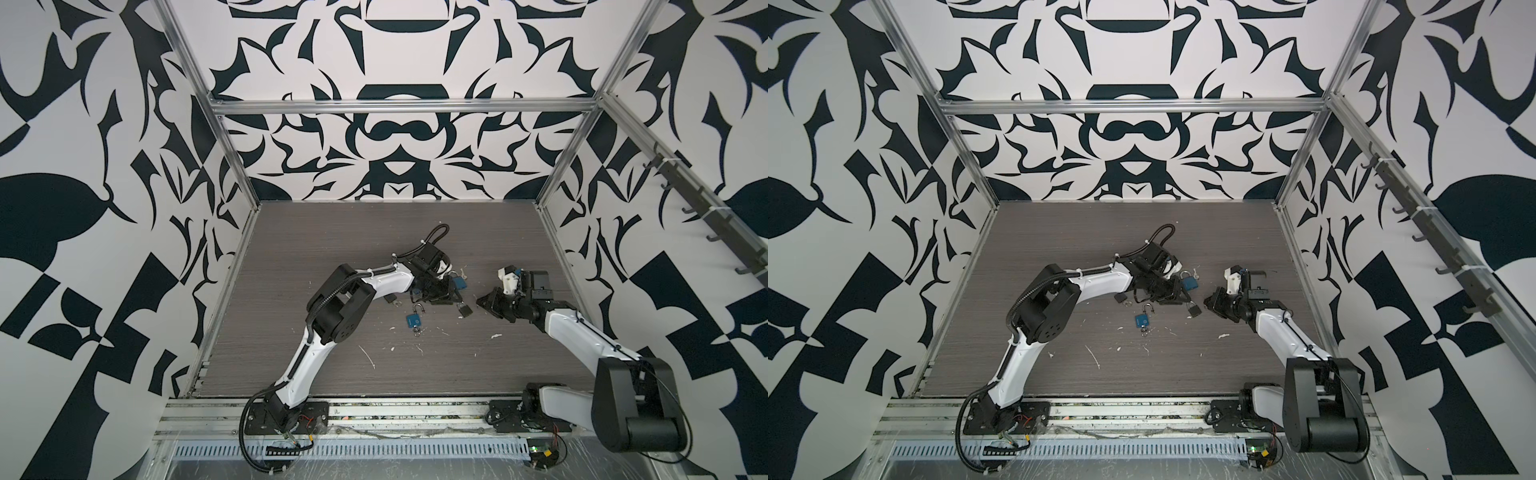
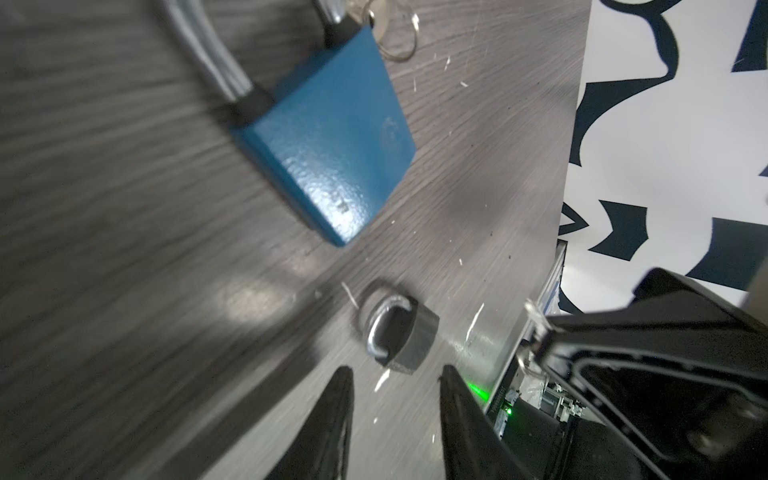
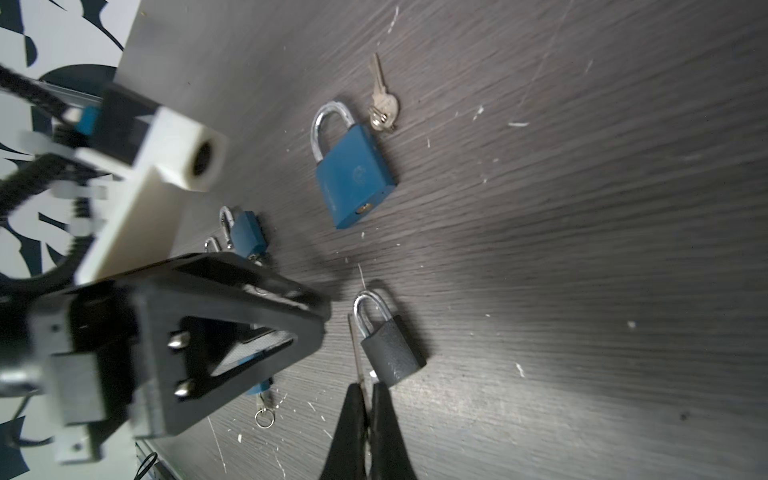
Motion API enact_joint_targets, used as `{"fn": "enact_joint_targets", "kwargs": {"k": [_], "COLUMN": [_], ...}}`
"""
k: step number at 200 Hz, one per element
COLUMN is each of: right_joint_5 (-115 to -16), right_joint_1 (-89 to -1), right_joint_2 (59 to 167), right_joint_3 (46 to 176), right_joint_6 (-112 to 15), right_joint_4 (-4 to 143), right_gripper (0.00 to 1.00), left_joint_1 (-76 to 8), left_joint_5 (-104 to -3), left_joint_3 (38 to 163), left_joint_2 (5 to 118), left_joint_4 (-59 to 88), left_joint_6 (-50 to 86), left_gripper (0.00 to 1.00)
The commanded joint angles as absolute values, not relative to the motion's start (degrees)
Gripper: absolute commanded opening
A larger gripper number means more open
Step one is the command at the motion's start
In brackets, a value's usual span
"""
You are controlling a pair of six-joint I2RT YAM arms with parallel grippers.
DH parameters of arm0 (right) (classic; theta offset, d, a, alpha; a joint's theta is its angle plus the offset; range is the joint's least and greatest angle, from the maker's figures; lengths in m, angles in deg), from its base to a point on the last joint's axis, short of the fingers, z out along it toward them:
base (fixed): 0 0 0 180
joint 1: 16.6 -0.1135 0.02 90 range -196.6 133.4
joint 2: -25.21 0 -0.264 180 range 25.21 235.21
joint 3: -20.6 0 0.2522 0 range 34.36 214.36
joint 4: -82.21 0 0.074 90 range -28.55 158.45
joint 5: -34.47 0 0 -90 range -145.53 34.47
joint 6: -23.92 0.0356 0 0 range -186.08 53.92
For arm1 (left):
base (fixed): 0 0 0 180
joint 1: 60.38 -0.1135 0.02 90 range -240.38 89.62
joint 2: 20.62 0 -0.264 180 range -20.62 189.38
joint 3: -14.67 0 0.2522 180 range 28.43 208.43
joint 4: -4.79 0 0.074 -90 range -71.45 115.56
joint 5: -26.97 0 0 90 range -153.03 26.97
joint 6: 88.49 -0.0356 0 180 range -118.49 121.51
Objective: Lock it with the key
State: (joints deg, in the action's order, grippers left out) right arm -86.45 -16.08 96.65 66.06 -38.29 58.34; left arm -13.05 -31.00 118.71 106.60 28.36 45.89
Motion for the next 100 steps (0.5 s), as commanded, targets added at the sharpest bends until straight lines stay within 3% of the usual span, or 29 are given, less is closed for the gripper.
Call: {"fn": "enact_joint_targets", "kwargs": {"k": [1, 100], "right_joint_5": [-83.9, -78.4], "right_joint_1": [-17.0, -21.3], "right_joint_2": [98.4, 108.4], "right_joint_3": [69.4, 74.9], "right_joint_6": [-40.8, -43.0], "right_joint_4": [58.2, 56.7], "right_gripper": [0.0, 0.01], "left_joint_1": [-15.2, -20.1], "left_joint_5": [-31.7, -31.2], "left_joint_3": [114.5, 104.9], "left_joint_2": [99.8, 90.0], "left_joint_4": [21.7, 14.2], "left_joint_6": [48.0, 49.5], "left_gripper": [0.38, 0.38]}}
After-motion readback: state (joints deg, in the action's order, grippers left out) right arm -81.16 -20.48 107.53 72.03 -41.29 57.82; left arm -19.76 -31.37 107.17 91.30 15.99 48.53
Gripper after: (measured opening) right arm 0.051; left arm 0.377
